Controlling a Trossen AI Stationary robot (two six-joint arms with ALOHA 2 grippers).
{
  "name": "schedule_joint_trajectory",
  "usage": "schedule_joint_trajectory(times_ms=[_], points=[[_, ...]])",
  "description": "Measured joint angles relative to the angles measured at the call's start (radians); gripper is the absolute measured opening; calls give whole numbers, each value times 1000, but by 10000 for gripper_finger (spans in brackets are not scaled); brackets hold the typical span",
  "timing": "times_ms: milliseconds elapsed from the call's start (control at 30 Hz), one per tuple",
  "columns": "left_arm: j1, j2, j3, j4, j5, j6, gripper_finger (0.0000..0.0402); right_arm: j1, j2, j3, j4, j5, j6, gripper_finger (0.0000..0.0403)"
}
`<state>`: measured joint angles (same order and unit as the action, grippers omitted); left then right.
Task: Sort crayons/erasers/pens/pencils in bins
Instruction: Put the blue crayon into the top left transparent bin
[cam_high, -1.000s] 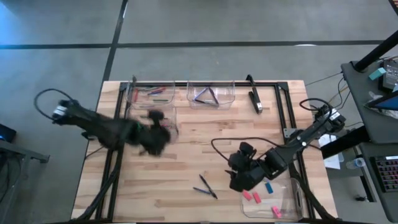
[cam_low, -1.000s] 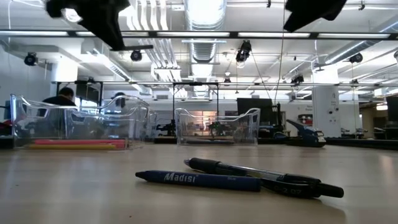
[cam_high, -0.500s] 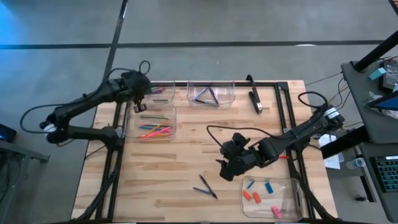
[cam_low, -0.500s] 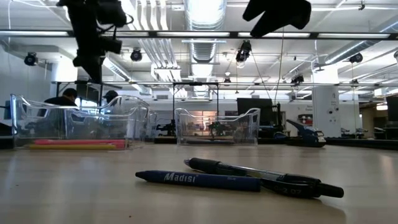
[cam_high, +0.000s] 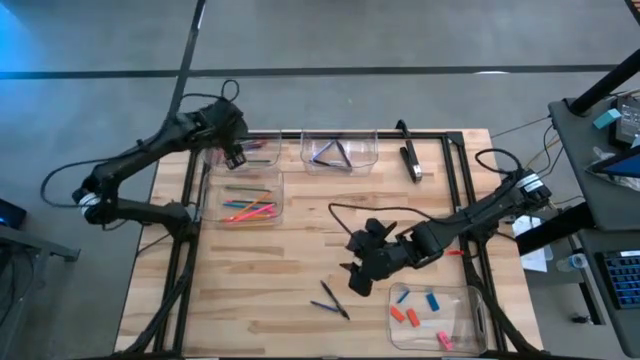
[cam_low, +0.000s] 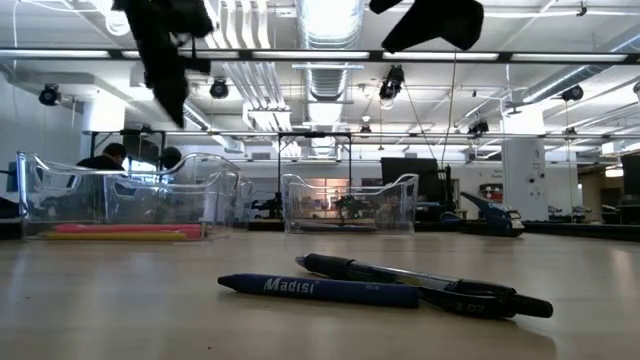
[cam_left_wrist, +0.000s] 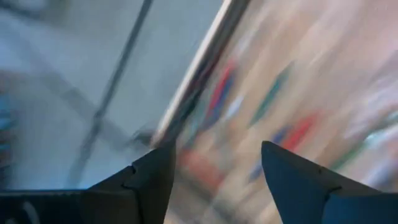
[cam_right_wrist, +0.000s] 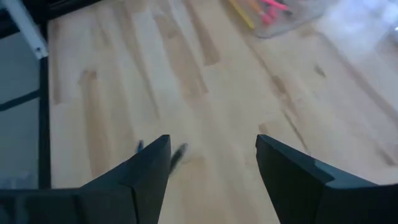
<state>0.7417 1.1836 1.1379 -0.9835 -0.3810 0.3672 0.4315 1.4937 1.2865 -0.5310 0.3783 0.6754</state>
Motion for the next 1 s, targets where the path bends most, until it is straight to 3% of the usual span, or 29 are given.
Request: schedule_joint_trajectory(times_ms=[133, 200, 300, 500, 767, 1000], points=[[-63, -134, 36, 67, 248, -184, 213, 9, 67, 0, 115, -78, -54, 226], [-116, -219, 28, 126, 292, -301, 201, 14, 112, 0, 168, -141, -43, 226], [-216, -333, -5, 189, 292, -423, 181, 28, 180, 0, 224, -201, -39, 226], [-428, -484, -75, 254, 257, -617, 154, 51, 285, 12, 284, -203, -43, 226], [-692, -501, -183, 301, 195, -791, 120, 78, 405, 84, 281, -228, -142, 226], [-887, -426, -201, 479, 83, -795, 68, 81, 498, 159, 282, -230, -153, 226]])
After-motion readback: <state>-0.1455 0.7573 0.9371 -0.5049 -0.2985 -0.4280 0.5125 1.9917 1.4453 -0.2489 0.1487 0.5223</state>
